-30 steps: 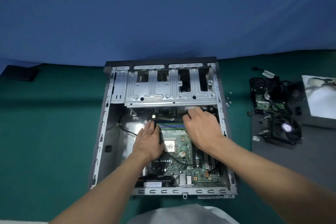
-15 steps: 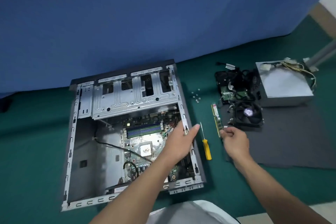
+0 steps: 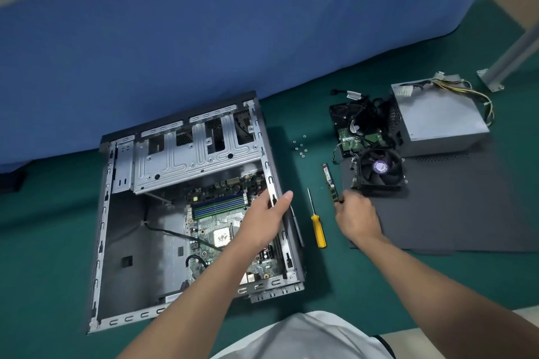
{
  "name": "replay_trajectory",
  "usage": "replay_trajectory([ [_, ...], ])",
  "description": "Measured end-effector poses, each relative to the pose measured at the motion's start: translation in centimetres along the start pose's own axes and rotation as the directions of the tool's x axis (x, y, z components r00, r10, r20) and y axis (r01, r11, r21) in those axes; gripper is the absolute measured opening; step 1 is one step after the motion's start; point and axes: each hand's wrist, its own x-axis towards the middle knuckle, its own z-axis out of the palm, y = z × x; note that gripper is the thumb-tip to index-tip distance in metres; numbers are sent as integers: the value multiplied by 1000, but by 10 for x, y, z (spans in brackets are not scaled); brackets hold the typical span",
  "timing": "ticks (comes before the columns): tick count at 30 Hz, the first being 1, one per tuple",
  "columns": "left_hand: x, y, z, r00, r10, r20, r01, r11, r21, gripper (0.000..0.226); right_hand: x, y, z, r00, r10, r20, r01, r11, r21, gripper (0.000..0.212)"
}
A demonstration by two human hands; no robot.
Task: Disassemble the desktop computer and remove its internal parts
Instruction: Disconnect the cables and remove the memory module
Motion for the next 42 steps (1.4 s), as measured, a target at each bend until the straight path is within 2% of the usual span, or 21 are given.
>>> replay_trajectory([
  [2, 0, 1, 1, 1000, -9, -11, 9, 1000, 5, 73, -3, 0, 1, 999, -50, 2, 50, 992, -118, 16],
  [5, -1, 1, 1, 1000, -16, -17, 16, 1000, 3, 73, -8, -5, 3, 996, -91, 18, 93, 981, -170, 35],
  [9, -1, 3, 2, 999, -17, -29, 18, 1000, 17, 74, -23, -25, 11, 949, -294, 114, 307, 944, -122, 20],
  [11, -1, 4, 2, 999, -16, -36, 17, 999, 31, 72, -31, -33, 17, 924, -337, 181, 363, 922, -135, 18],
  [14, -2, 7, 2, 999, -17, -28, 17, 999, 33, 65, -37, -41, 24, 930, -296, 217, 343, 911, -228, 22],
  [17, -2, 8, 2, 999, -32, -25, 33, 999, 36, 69, -36, -45, 27, 949, -248, 197, 295, 920, -260, 29],
  [23, -1, 7, 2, 999, -14, -30, 16, 998, 56, 71, -31, -46, 25, 942, -275, 192, 324, 895, -307, 36],
  [27, -1, 7, 2, 1000, -17, -21, 18, 999, 48, 72, -29, -49, 26, 953, -215, 213, 287, 868, -405, 50],
  [32, 0, 5, 0, 1000, -14, -21, 15, 999, 51, 74, -27, -53, 25, 966, -168, 198, 247, 831, -498, 40],
  [35, -1, 6, -1, 1000, 0, -16, 1, 998, 69, 67, -27, -58, 20, 980, -132, 151, 182, 902, -392, 27],
  [38, -1, 5, -2, 1000, 14, -8, -13, 994, 108, 67, -24, -66, 7, 990, -135, 49, 141, 978, -155, 21],
  [42, -1, 0, -8, 999, 32, 26, -37, 976, 213, 75, -23, -77, -15, 986, -164, -27, 166, 978, 125, 21],
])
